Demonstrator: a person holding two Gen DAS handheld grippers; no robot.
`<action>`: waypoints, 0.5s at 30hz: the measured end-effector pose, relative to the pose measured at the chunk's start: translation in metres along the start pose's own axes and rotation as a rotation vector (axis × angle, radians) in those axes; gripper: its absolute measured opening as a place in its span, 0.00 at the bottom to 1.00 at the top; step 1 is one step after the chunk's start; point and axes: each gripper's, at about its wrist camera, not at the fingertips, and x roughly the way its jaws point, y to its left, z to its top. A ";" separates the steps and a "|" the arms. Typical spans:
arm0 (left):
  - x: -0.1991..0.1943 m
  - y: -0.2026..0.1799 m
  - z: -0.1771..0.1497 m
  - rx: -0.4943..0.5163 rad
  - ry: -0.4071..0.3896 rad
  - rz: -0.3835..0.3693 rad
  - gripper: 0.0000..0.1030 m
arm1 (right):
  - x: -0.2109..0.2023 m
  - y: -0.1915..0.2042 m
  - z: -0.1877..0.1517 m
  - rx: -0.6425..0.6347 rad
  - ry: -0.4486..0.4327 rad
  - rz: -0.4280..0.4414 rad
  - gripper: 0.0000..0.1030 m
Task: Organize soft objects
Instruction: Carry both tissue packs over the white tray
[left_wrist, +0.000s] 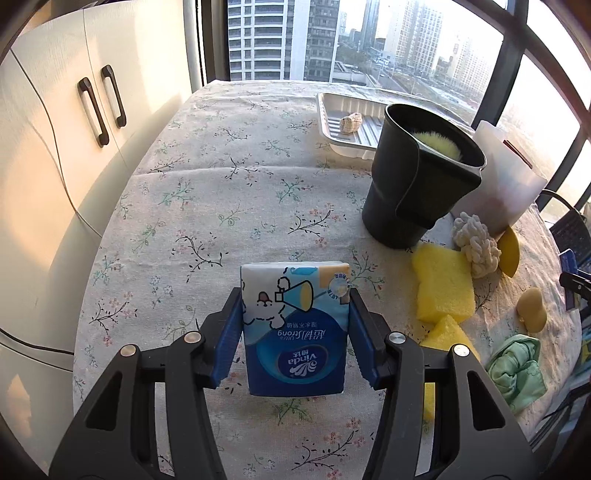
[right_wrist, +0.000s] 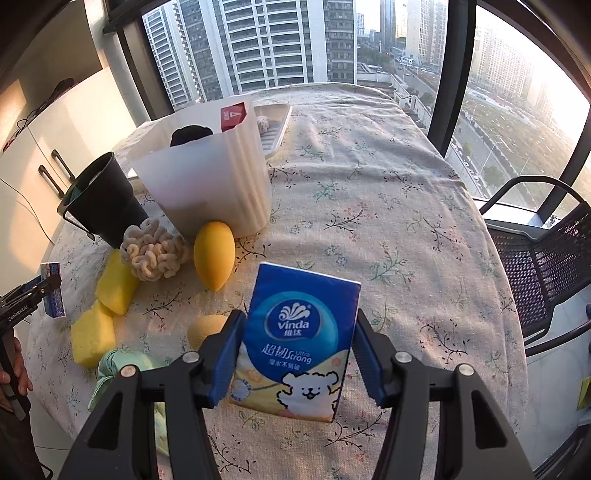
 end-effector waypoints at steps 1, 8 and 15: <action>0.001 0.002 0.002 -0.002 -0.001 0.005 0.49 | 0.002 -0.002 0.002 0.003 0.001 -0.005 0.58; 0.008 0.015 0.022 -0.020 -0.004 0.035 0.49 | 0.018 -0.020 0.019 0.034 0.023 -0.036 0.58; 0.023 0.027 0.046 -0.041 -0.007 0.046 0.49 | 0.037 -0.036 0.040 0.055 0.046 -0.067 0.58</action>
